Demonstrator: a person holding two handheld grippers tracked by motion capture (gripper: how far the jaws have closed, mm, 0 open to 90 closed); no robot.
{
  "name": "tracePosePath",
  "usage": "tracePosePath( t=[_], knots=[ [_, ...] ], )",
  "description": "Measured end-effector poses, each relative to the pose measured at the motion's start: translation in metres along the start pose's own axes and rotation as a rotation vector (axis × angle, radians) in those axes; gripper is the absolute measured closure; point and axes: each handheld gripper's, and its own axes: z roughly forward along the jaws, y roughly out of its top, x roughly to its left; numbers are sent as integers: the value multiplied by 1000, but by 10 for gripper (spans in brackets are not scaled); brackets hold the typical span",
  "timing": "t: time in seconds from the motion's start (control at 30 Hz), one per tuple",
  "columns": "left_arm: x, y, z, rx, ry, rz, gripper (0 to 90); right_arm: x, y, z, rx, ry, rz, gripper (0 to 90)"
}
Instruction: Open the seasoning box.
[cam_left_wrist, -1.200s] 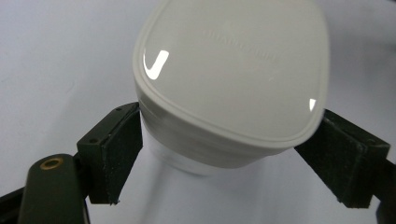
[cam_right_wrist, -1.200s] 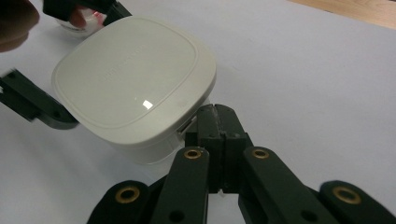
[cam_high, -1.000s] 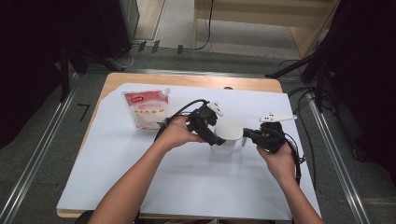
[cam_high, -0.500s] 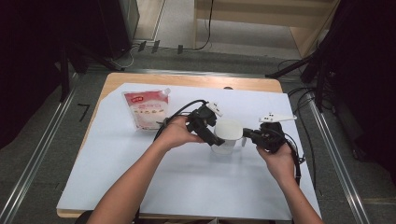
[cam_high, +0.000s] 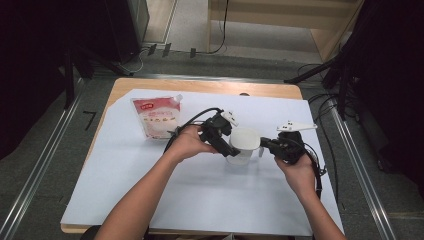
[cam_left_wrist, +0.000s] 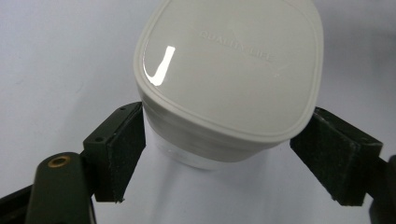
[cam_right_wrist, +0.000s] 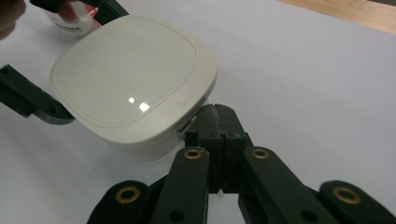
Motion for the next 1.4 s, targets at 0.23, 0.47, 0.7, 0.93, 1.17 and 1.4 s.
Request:
tracePosePath(
  t=[0.23, 0.47, 0.7, 0.93, 1.17, 1.4],
  knots=[
    [7, 3, -21, -76, 18, -16, 473, 2, 0, 0, 0, 12, -9, 900],
    [6, 2, -20, -64, 25, -3, 473, 1, 0, 1, -7, -4, -7, 900],
    [3, 6, -27, -87, 16, 21, 582, 0, -1, 1, -4, -10, -6, 900],
    [0, 12, -29, -61, -37, 45, 703, -1, -2, 0, -1, 11, -9, 900],
    [-4, 18, -23, -29, -63, 51, 856, -2, -2, 0, 0, 22, 2, 900],
    [-8, 31, -19, -12, -84, 46, 900, -7, -4, 0, -3, 30, 27, 900]
  ],
)
